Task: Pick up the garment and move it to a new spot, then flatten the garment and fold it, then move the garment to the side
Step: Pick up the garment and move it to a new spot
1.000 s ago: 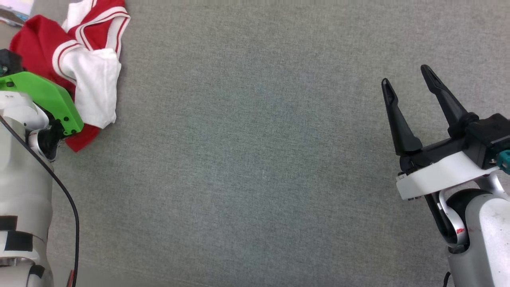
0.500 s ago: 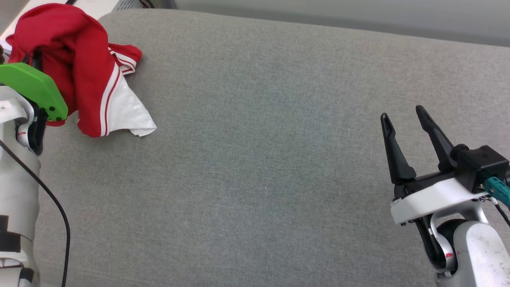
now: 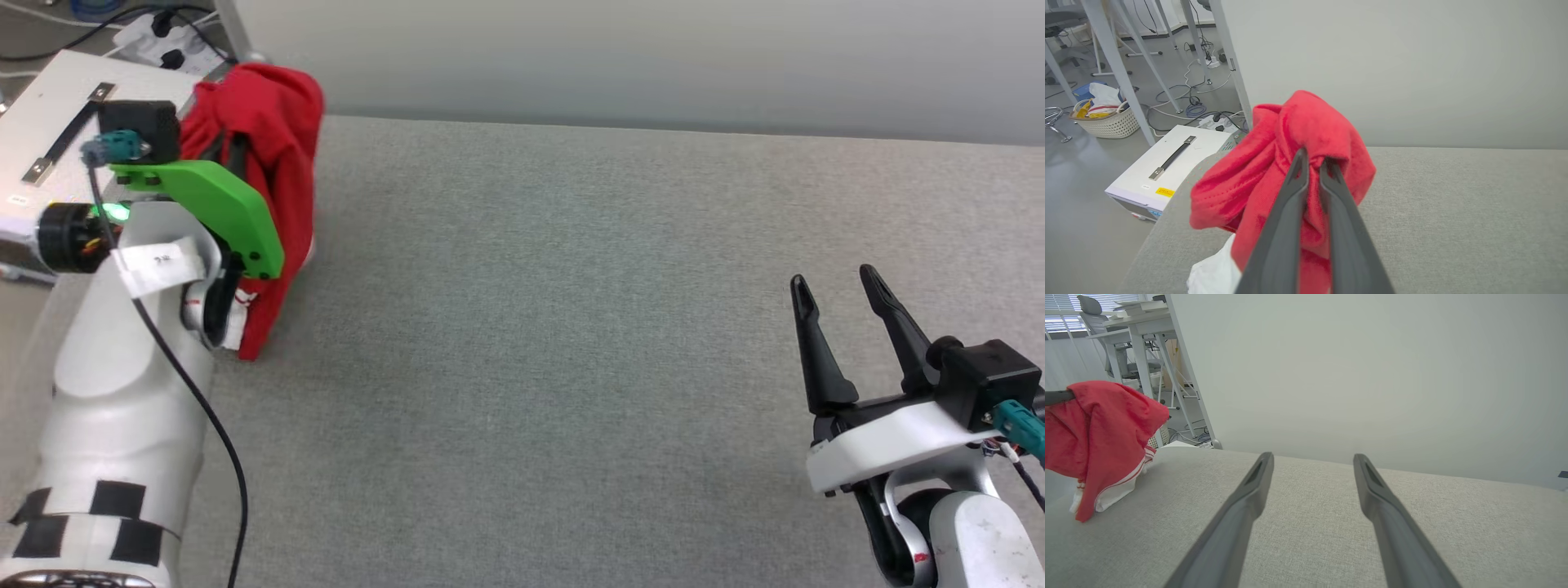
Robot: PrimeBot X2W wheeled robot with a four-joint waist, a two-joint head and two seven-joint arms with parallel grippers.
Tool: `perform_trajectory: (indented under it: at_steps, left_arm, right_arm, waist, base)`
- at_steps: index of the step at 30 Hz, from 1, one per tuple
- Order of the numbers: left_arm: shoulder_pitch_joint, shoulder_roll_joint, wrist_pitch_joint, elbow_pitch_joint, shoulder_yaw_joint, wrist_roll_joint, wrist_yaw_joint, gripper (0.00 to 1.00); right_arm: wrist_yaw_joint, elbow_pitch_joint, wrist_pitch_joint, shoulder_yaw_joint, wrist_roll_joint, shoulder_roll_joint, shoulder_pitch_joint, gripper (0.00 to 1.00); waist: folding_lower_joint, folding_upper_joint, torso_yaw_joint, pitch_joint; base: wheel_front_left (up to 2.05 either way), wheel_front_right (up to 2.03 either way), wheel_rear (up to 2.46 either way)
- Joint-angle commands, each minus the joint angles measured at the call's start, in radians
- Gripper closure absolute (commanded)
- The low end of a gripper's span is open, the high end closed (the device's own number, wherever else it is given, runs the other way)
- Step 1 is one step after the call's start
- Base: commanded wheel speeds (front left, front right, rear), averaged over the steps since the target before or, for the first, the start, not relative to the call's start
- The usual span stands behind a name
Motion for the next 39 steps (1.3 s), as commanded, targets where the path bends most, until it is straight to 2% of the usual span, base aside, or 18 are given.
perform_trajectory:
  at_steps: [1, 10, 16, 22, 32, 33, 35, 39]
  left_arm:
    - [0.027, -0.017, 0.007, -0.036, -0.014, -0.006, -0.004, 1.00]
    - [0.181, -0.138, 0.090, -0.298, -0.118, -0.043, -0.008, 1.00]
    - [0.265, -0.209, 0.111, -0.409, -0.190, -0.107, -0.010, 1.00]
    - [0.370, -0.238, 0.121, -0.422, -0.302, -0.131, -0.011, 1.00]
    - [0.476, -0.249, 0.103, -0.388, -0.355, -0.213, -0.012, 1.00]
    - [0.476, -0.249, 0.102, -0.391, -0.364, -0.219, -0.012, 0.73]
    - [0.474, -0.242, 0.089, -0.405, -0.382, -0.221, -0.012, 0.00]
    - [0.467, -0.219, 0.024, -0.434, -0.397, -0.178, -0.007, 0.00]
  right_arm:
    - [-0.001, 0.000, 0.002, -0.005, -0.006, 0.004, 0.015, 0.00]
    - [-0.001, -0.004, 0.003, -0.024, 0.004, 0.010, 0.030, 0.00]
    - [-0.001, -0.009, -0.008, -0.031, 0.016, 0.013, 0.021, 0.00]
    - [-0.001, -0.013, -0.016, -0.022, 0.027, 0.014, 0.012, 0.00]
    - [-0.001, -0.001, -0.031, -0.029, 0.038, 0.014, -0.010, 0.00]
    - [-0.001, 0.000, -0.030, -0.029, 0.036, 0.014, -0.009, 0.00]
    - [-0.001, 0.001, -0.028, -0.031, 0.033, 0.014, -0.008, 0.00]
    - [-0.001, 0.002, -0.020, -0.032, 0.023, 0.014, -0.003, 0.00]
  waist:
    - [0.0001, 0.0000, -0.057, -0.028]
    - [0.0001, 0.0000, -0.179, -0.008]
    - [0.0001, 0.0000, -0.257, 0.038]
    - [0.0001, 0.0000, -0.298, 0.096]
    - [0.0001, 0.0000, -0.283, 0.134]
    - [0.0001, 0.0000, -0.277, 0.129]
    - [0.0001, 0.0000, -0.264, 0.117]
    - [0.0001, 0.0000, -0.239, 0.077]
  base:
    - [0.00, 0.00, 0.00]
    - [0.00, 0.00, 0.00]
    - [0.00, 0.00, 0.00]
    - [0.00, 0.00, 0.00]
    - [0.00, 0.00, 0.00]
    - [0.00, 0.00, 0.00]
    - [0.00, 0.00, 0.00]
    - [0.00, 0.00, 0.00]
